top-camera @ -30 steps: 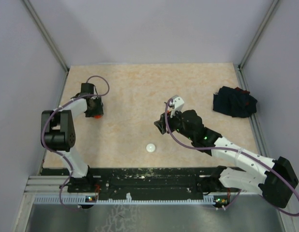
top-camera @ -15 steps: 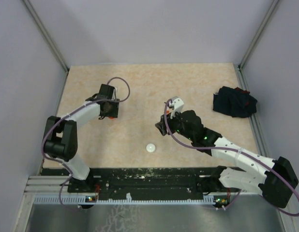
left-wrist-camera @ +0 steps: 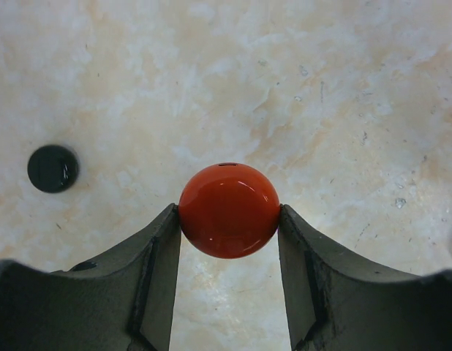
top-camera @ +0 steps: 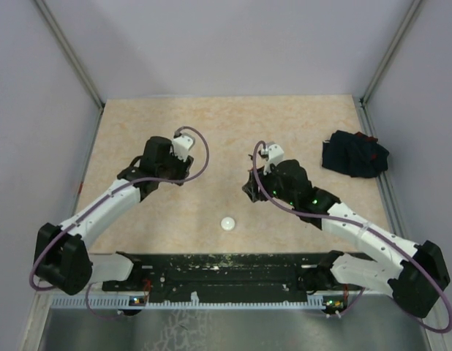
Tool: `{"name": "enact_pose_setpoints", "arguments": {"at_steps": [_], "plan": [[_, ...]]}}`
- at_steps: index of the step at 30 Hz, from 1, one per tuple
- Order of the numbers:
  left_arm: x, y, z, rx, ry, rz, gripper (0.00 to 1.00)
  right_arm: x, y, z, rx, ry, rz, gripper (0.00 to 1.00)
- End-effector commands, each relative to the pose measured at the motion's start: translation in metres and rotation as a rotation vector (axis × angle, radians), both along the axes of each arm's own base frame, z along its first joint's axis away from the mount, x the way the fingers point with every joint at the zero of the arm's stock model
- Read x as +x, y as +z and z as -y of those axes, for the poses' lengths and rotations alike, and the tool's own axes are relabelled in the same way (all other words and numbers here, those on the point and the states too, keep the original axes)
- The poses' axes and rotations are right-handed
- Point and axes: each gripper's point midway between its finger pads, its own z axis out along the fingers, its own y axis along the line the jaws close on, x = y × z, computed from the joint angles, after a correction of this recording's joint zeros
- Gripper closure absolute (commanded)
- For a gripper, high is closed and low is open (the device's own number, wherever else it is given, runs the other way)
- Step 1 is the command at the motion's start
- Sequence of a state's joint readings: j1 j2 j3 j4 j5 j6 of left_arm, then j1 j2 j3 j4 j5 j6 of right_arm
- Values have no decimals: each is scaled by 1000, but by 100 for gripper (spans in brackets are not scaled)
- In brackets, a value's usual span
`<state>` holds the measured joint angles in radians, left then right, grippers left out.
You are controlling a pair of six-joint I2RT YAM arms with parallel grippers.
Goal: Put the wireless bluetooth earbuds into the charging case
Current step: Pick up the charging case at the center of the board.
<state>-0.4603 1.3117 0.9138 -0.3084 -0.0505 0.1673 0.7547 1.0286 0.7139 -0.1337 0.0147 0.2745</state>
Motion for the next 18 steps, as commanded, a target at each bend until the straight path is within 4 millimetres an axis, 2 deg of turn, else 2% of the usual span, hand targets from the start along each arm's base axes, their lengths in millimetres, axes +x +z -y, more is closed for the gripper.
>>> {"name": "enact_pose_setpoints", "arguments": {"at_steps": [1, 10, 18], "plan": [[-12, 28, 23, 18, -300, 154, 62, 3, 50, -7, 125, 43, 27, 46], [-49, 57, 61, 78, -713, 432, 63, -3, 76, -23, 145, 146, 0, 46], [-73, 71, 91, 201, -938, 583, 63, -14, 74, -52, 139, 317, -103, 47]]}}
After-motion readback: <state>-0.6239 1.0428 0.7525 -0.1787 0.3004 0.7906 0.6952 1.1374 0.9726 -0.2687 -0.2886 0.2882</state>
